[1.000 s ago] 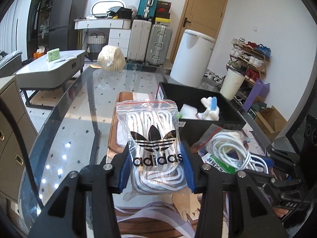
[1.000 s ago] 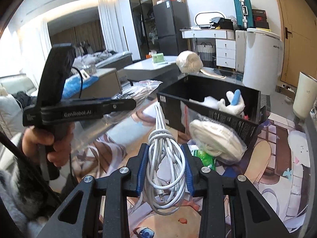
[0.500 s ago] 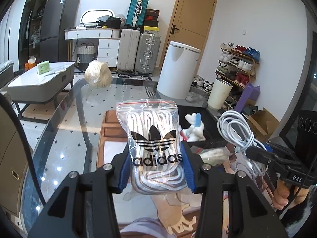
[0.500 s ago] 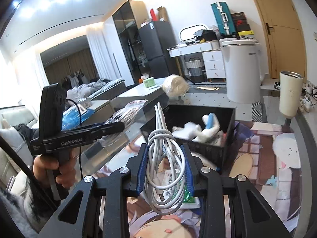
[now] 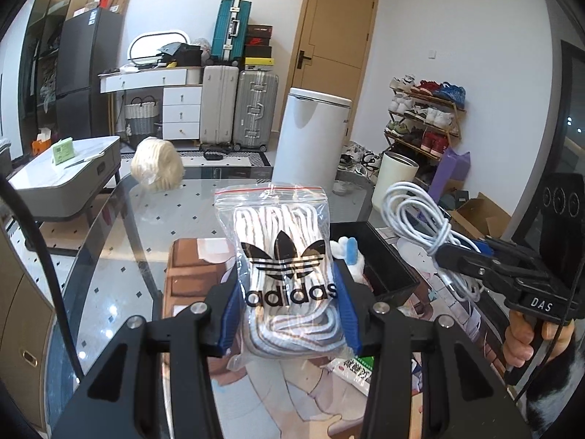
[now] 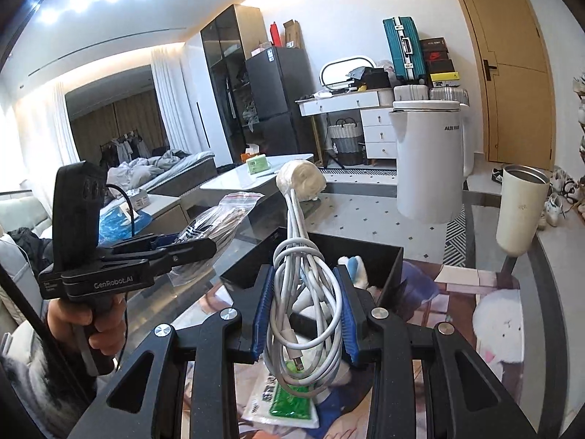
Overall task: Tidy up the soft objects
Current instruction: 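Lift the adidas bag with left gripper while right lifts the cable coil toward the black box, then lower the adidas bag into the black box with left gripper while right releases the cable there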
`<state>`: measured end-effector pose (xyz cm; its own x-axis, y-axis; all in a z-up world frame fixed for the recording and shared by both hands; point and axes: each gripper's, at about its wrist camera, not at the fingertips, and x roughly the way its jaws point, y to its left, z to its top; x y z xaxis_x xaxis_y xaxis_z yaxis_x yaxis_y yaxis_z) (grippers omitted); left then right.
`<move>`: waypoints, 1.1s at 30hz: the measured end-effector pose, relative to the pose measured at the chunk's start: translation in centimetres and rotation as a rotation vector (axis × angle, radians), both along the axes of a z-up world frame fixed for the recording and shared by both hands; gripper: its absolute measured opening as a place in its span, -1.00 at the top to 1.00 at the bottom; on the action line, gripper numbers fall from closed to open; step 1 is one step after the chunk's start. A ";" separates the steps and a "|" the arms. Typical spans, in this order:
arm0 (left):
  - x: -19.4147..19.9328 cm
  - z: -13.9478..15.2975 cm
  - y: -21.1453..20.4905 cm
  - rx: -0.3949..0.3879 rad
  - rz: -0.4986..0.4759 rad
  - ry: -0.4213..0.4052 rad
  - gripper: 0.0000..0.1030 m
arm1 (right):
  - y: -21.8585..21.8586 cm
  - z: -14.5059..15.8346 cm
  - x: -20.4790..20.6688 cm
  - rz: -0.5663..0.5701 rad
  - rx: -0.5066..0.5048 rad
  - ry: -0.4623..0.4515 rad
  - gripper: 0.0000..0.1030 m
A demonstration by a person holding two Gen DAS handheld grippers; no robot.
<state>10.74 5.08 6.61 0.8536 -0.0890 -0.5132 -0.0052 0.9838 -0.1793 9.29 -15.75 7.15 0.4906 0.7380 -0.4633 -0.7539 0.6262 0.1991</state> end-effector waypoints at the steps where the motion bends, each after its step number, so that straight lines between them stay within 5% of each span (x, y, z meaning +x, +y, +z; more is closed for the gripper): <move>1: 0.2 -0.1 -0.1 0.002 -0.006 0.003 0.13 | 0.2 0.0 0.3 0.000 -0.005 -0.001 0.37; 33: 6.8 -3.4 -1.9 0.037 -0.071 0.113 0.13 | 4.1 -4.1 6.7 0.004 -0.150 0.086 0.37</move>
